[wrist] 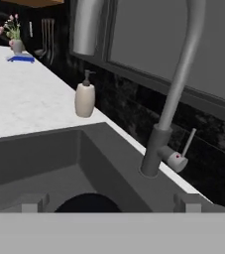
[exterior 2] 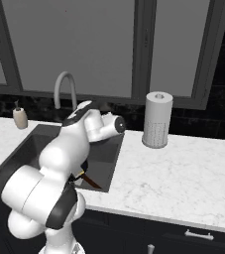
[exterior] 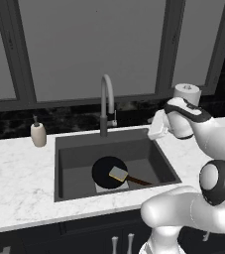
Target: Pick the pan and sponge and place them into the sink. Then turn on the water.
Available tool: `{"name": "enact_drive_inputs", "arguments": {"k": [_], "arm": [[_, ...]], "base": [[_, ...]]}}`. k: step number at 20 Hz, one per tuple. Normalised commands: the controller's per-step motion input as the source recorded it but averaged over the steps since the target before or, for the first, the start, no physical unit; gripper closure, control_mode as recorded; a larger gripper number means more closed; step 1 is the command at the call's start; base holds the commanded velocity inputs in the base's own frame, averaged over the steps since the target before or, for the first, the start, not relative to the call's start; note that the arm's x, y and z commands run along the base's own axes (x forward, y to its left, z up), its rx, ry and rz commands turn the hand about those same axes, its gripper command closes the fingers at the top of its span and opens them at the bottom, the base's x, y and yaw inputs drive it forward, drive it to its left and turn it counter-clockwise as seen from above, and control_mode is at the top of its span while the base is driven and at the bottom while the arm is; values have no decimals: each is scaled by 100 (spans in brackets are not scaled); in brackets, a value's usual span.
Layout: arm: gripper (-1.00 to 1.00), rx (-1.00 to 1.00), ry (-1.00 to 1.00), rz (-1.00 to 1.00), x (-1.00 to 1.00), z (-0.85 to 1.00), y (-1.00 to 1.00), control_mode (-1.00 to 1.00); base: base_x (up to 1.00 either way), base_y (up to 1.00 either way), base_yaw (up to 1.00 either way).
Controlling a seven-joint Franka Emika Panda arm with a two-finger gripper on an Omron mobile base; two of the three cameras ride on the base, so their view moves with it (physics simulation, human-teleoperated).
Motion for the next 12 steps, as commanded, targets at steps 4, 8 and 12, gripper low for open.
{"name": "enact_drive_inputs", "arguments": {"k": [4,8,12], "arm": [[-100,14,6,0,33,-13,14,-100],[-100,9,0,-7,16,-19,9,-100],[-100,2,-1,-6,16,-12,12,-100]], "base": [[0,0,0],[0,0,0],[0,0,0]]}}
